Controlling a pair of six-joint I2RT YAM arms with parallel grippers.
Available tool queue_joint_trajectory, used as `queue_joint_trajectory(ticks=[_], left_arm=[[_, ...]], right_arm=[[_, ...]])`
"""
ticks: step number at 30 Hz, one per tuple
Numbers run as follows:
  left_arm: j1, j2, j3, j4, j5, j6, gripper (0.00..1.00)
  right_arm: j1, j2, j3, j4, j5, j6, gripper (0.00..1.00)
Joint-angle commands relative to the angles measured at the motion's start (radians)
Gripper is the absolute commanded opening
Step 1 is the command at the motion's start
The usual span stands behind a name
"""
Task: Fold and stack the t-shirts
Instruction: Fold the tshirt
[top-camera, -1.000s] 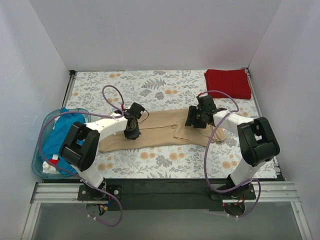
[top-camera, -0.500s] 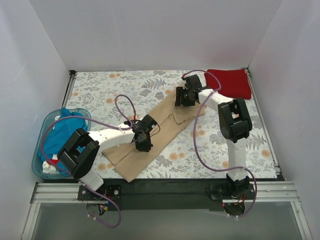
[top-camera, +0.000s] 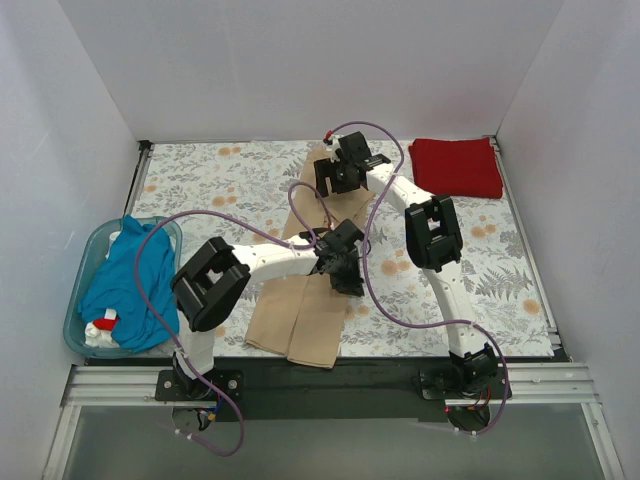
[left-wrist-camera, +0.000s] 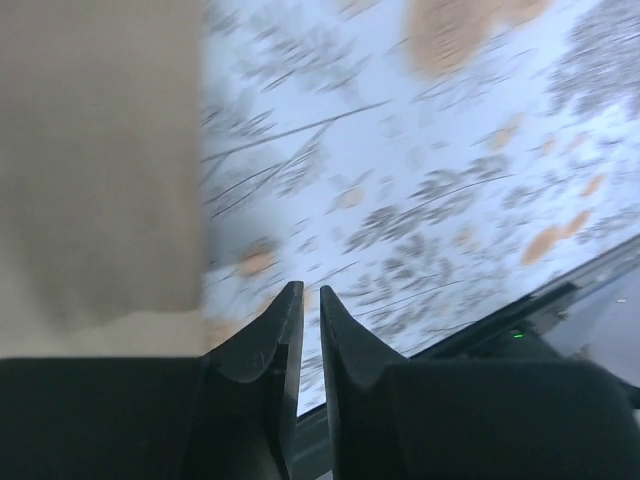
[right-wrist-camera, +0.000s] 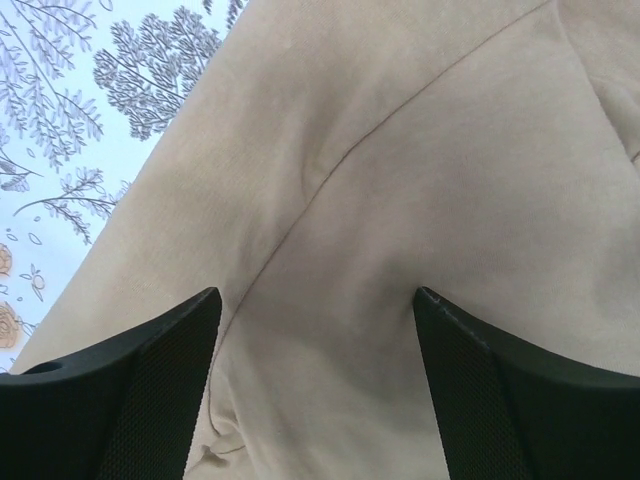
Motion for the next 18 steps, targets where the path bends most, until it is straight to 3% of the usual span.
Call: queue_joint_trajectory(ticks=[1, 9, 10, 14, 18], left_arm=[[0.015, 0.005, 0.129, 0.05, 0.036, 0.015, 0.12], [0.191, -0.168, 0.076, 0.044, 0.017, 0.075, 0.16], [0.241, -0.179, 0.071, 0.044, 0.019, 0.093, 0.19], [0.354, -0.171, 0.103, 0.05, 0.017, 0.176, 0.25], [0.458, -0.066, 0.244, 0.116, 0.019, 0.314, 0.32]], right_arm=[[0.003, 0.068, 0.056, -0.099, -0.053, -0.038, 0.86], [-0.06, -0.096, 0.034, -0.053, -0.076, 0.043, 0.93], [-0.083, -0.125, 0.007, -0.02, -0.08, 0.069, 0.98], [-0.108, -0.289, -0.12, 0.011, -0.016, 0.137, 0.98], [-0.108, -0.404, -0.355, 0.049, 0.055, 0.198, 0.98]])
